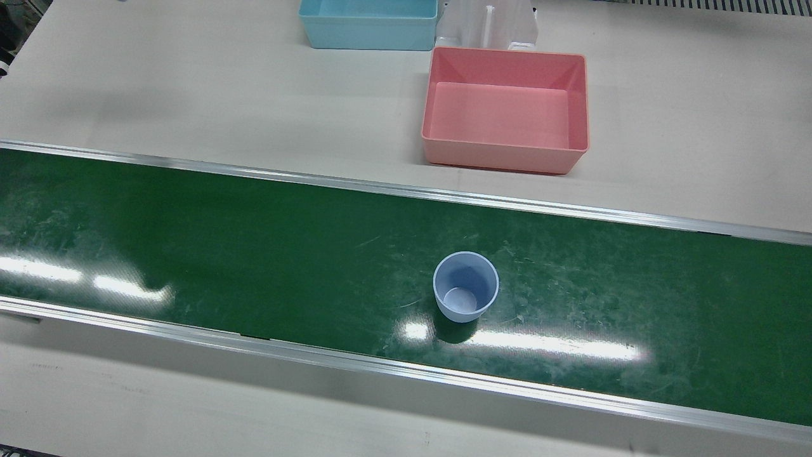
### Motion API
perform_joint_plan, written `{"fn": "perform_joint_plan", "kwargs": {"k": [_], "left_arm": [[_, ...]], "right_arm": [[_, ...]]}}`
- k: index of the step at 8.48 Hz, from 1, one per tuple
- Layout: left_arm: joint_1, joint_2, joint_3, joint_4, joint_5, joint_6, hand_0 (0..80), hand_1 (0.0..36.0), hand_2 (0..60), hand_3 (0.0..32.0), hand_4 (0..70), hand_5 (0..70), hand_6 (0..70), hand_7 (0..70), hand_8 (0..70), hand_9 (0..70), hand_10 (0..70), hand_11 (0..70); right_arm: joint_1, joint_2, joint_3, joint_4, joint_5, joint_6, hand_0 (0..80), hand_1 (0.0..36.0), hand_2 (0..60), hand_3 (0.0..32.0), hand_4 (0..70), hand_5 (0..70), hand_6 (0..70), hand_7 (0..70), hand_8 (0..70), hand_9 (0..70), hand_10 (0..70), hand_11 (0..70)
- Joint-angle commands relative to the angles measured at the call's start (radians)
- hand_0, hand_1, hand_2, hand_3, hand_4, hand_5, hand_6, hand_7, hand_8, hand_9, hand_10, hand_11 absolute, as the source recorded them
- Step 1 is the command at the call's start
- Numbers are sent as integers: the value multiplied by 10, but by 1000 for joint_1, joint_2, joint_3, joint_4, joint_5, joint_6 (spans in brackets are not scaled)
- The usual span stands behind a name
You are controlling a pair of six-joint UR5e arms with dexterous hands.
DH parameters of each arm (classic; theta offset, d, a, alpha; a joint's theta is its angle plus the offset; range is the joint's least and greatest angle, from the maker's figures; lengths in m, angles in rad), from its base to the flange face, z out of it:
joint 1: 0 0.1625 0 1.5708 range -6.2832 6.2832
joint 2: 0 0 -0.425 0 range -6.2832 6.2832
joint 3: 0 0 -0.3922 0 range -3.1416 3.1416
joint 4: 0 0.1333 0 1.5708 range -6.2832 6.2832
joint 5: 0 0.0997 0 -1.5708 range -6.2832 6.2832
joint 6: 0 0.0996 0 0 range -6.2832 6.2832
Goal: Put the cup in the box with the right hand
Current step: 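Swing the open right hand over the belt toward the blue cup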
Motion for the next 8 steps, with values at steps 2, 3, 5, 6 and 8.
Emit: {"fn": "perform_joint_plan", "kwargs": {"k": [2,3,5,6,8], "left_arm": [[2,0,1,-1,1,0,0,0,0,0,0,0,0,0,0,0,0,0],[2,0,1,-1,1,0,0,0,0,0,0,0,0,0,0,0,0,0],[2,0,-1,-1,1,0,0,0,0,0,0,0,0,0,0,0,0,0],[2,0,-2,0,-1,0,0,0,0,0,0,0,0,0,0,0,0,0],[2,0,-2,-3,-1,0,0,0,0,0,0,0,0,0,0,0,0,0]], "right_arm": [[-79,188,-6,-253,3,-176,800,293,0,0,264,149,182,672,342,436,235,364],[-105,236,-23,-361,34,-235,800,313,0,0,334,147,191,700,334,438,210,328],[-218,328,-119,-362,159,-241,698,215,0,0,367,109,176,700,289,391,142,220],[-255,415,-185,-360,187,-241,616,176,0,0,358,98,173,696,283,383,144,219],[-382,540,-281,-283,328,-265,568,139,0,0,335,88,170,687,271,374,159,239]]}}
